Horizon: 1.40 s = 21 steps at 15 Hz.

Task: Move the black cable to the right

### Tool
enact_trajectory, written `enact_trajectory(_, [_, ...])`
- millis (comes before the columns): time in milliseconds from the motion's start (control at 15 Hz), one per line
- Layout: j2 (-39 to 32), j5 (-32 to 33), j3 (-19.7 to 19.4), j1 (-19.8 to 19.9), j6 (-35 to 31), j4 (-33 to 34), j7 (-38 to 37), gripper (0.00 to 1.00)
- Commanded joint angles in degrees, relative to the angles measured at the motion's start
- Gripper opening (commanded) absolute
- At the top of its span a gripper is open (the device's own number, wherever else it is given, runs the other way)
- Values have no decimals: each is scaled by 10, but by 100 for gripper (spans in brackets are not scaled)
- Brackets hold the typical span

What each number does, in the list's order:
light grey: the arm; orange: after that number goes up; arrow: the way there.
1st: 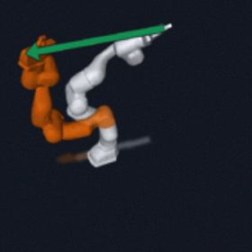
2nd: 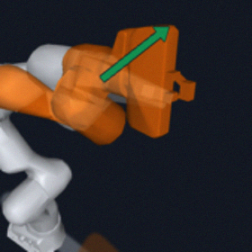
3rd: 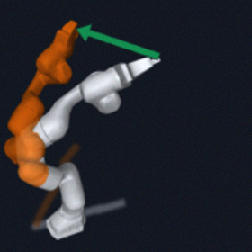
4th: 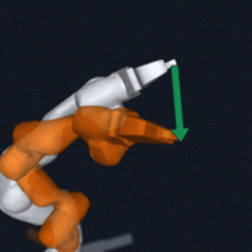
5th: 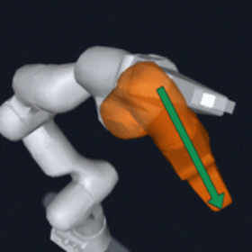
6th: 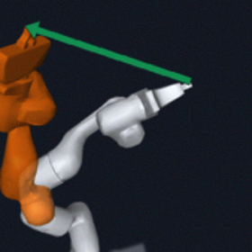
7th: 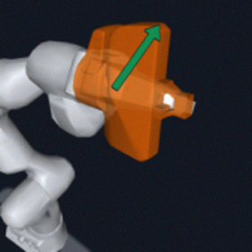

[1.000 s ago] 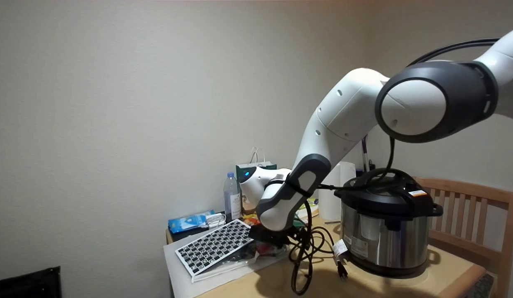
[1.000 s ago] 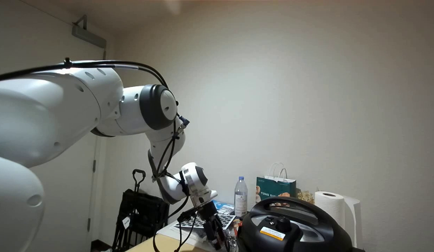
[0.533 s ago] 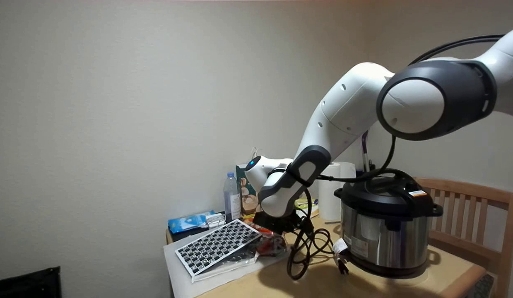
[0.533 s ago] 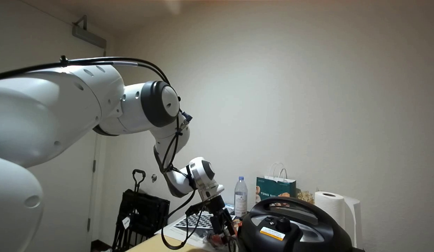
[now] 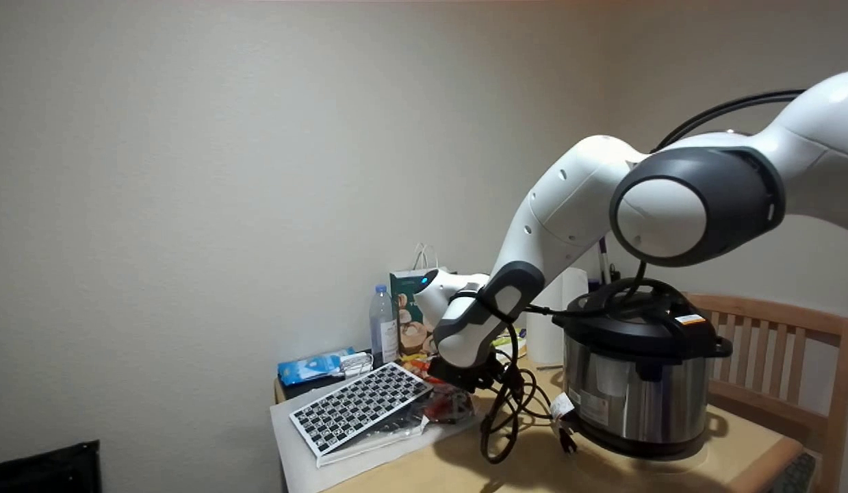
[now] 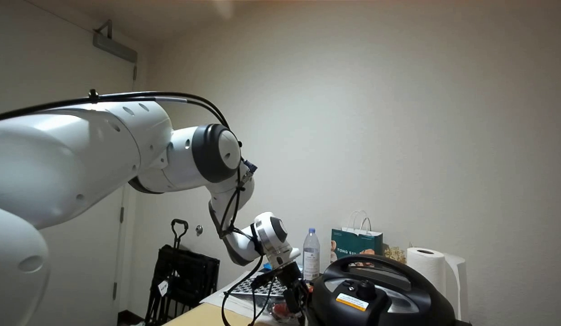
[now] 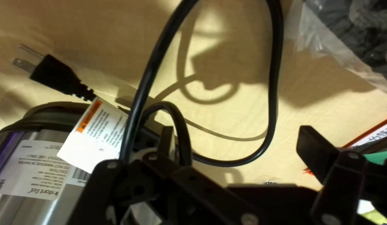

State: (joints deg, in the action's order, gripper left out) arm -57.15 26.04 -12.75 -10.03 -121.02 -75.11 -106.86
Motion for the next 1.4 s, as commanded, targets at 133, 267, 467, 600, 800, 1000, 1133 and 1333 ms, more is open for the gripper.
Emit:
enact_trajectory(133, [-82, -40, 2, 41, 22, 117, 68, 100])
enact_trajectory(267, [-103, -60, 7, 52, 50, 145, 88, 100])
enact_trajectory(467, [-133, -86, 11, 60, 96, 187, 121, 100])
enact_trajectory(600, [-155, -101, 14, 66, 119, 219, 142, 99])
enact_trajectory(800, [-182, -122, 20, 79, 148, 266, 171, 72])
enact_trajectory(1000, [-200, -145, 27, 95, 167, 307, 200, 55])
enact_trajectory(1133, [-201, -152, 38, 105, 183, 319, 205, 42])
enact_trajectory(1333, [-189, -156, 45, 110, 242, 327, 199, 23])
